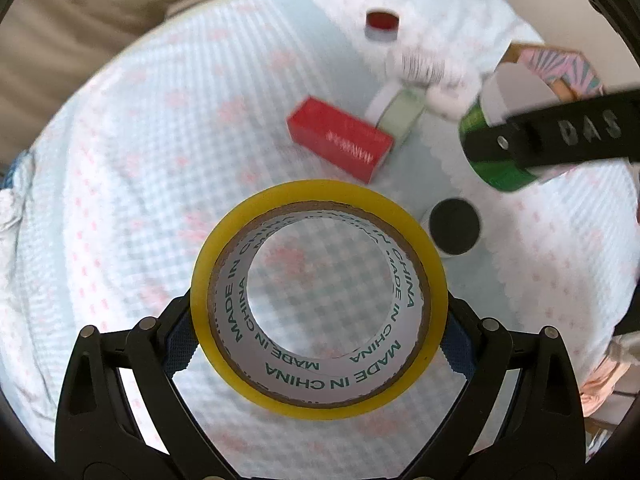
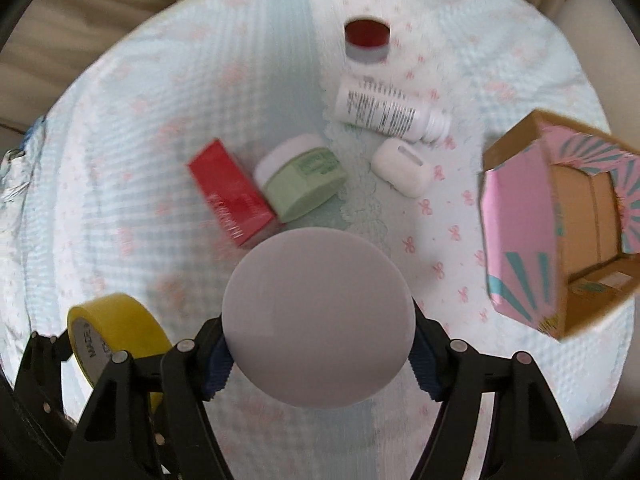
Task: Organize rigid objects
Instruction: 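Carry the tape roll and white-lidded jar over the cardboard box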
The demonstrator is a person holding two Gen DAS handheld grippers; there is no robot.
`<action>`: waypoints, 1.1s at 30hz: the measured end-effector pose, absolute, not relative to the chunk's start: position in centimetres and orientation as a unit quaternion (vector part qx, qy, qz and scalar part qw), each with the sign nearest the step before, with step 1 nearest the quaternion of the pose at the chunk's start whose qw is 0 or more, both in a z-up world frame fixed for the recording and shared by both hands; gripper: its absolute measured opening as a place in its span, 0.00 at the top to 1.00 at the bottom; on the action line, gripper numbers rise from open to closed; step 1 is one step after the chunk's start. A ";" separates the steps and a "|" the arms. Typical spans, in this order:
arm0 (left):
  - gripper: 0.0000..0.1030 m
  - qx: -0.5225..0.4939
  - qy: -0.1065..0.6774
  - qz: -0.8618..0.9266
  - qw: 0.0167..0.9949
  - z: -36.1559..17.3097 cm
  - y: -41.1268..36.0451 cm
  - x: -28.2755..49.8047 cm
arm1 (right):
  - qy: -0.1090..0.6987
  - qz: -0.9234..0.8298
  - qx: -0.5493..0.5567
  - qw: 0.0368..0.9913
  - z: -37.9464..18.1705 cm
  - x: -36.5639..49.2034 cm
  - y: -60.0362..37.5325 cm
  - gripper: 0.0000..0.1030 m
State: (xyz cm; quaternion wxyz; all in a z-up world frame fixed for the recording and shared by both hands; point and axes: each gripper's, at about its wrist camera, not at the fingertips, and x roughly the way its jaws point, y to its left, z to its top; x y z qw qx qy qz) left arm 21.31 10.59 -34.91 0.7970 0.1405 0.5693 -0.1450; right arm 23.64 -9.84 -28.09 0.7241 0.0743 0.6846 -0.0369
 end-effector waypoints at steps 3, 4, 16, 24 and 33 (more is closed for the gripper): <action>0.07 0.128 0.556 -0.143 0.809 -31.9 11.3 21.1 | 0.672 -0.035 0.072 0.737 -24.5 23.5 -8.3 0.33; 0.07 0.123 0.553 -0.143 0.812 -30.8 11.3 21.5 | 0.667 -0.035 0.072 0.741 -23.7 23.8 -8.1 0.33; 0.07 0.087 0.508 -0.146 0.844 -21.5 6.7 19.5 | 0.609 -0.037 0.067 0.790 -13.6 21.1 -10.9 0.34; 0.07 0.072 0.483 -0.135 0.862 -17.2 -2.4 17.8 | 0.585 -0.025 0.074 0.807 -9.9 18.6 -18.9 0.34; 0.07 0.046 0.484 -0.124 0.865 -16.0 -14.5 17.7 | 0.589 -0.004 0.056 0.806 -9.5 17.6 -30.7 0.34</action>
